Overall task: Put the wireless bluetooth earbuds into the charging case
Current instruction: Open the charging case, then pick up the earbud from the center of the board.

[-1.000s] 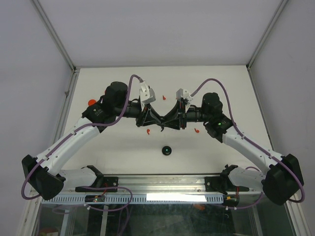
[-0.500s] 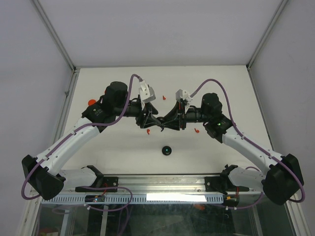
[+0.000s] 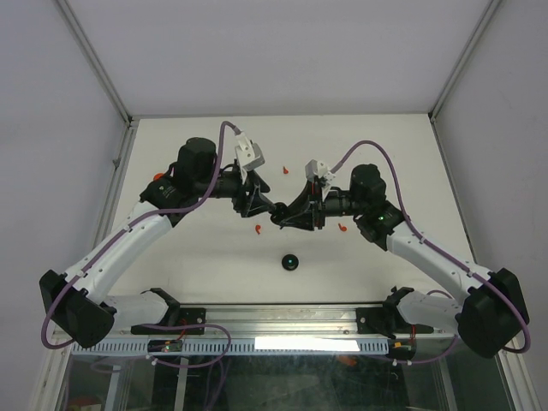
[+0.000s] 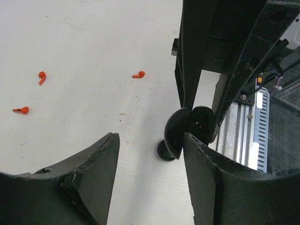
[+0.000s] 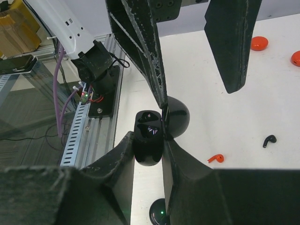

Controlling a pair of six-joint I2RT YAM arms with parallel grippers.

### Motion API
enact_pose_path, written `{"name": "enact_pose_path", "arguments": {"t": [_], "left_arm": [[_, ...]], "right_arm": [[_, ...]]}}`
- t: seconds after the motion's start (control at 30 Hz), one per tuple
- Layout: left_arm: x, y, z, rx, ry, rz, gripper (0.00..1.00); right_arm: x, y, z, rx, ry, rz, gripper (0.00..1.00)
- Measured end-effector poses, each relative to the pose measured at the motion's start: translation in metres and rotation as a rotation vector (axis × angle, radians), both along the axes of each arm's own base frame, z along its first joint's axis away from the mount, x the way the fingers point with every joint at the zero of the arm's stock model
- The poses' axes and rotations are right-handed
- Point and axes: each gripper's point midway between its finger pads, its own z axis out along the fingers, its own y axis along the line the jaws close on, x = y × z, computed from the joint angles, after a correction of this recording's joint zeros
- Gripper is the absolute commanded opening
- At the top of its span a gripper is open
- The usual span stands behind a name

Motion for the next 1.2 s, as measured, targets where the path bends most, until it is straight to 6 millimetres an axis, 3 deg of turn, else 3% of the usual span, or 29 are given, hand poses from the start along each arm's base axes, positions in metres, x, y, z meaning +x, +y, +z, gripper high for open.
{"name": "enact_pose_path", "arguments": {"t": [0.33, 0.63, 0.77, 1.2], "left_arm": [[0.003, -0.001, 0.000, -0.008, 0.016, 0.016, 0.75], [0.012, 0.008, -0.002, -0.024, 0.022, 0.145, 0.76], [0.022, 0.018, -0.016, -0.021, 0.064, 0.258, 0.76], [0.051, 0.038, -0.090, 0.058, 0.262, 0.557, 0.70]], "right_arm": [[-0.002, -0.003, -0.008, -0.004, 0.001, -0.012, 0.00], [0.006, -0.013, -0.030, -0.015, -0.025, -0.124, 0.00], [0.006, -0.015, -0.041, -0.022, -0.022, -0.143, 0.00], [0.040, -0.030, -0.070, -0.049, -0.031, -0.388, 0.00]]}}
